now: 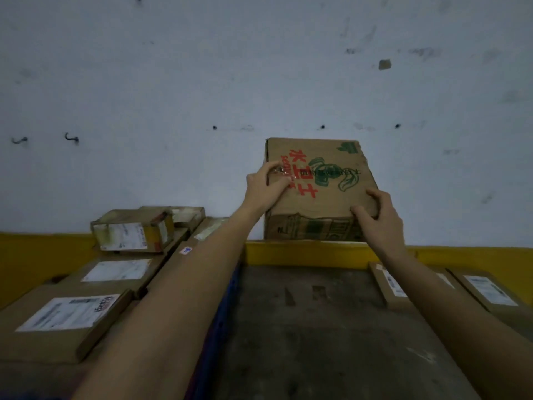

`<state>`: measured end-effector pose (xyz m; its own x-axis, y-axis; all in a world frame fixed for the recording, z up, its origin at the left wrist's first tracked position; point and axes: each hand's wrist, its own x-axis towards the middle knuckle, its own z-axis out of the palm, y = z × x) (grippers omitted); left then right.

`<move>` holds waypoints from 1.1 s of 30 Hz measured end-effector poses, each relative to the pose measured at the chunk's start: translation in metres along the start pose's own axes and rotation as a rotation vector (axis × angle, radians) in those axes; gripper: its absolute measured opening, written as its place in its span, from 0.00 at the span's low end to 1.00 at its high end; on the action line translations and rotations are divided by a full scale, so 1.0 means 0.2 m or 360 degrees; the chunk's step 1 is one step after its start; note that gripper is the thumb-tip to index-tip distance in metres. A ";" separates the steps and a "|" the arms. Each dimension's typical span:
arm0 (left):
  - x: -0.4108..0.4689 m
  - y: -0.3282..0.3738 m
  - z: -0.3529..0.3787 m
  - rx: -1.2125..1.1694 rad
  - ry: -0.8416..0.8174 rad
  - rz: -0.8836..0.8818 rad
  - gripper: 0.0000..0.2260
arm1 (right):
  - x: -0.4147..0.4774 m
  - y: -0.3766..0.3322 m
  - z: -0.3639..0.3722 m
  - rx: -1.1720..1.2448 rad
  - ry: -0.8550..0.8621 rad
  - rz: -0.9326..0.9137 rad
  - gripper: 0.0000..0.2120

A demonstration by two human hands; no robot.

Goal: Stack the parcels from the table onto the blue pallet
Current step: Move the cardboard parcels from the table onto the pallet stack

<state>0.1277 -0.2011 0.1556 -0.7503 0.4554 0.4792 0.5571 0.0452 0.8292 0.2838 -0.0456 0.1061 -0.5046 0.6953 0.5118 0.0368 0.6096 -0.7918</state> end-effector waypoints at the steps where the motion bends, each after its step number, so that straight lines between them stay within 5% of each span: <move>1: 0.01 0.01 -0.07 -0.0030 0.0030 0.0024 0.21 | 0.01 -0.05 0.05 0.0031 -0.0017 -0.0010 0.22; 20: 0.50 -0.54 -1.60 0.0465 0.0064 -0.0026 0.26 | 0.06 -0.86 1.54 0.0280 -0.0161 -0.0224 0.23; 33: 0.73 -1.19 -1.94 0.0189 -0.0036 -0.0059 0.21 | 0.02 -0.83 2.22 0.0155 -0.0375 -0.0102 0.24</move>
<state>-0.2533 -0.4910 0.1400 -0.7637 0.4714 0.4411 0.5684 0.1670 0.8057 -0.1076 -0.3132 0.0919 -0.6907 0.5416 0.4791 -0.0791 0.6020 -0.7946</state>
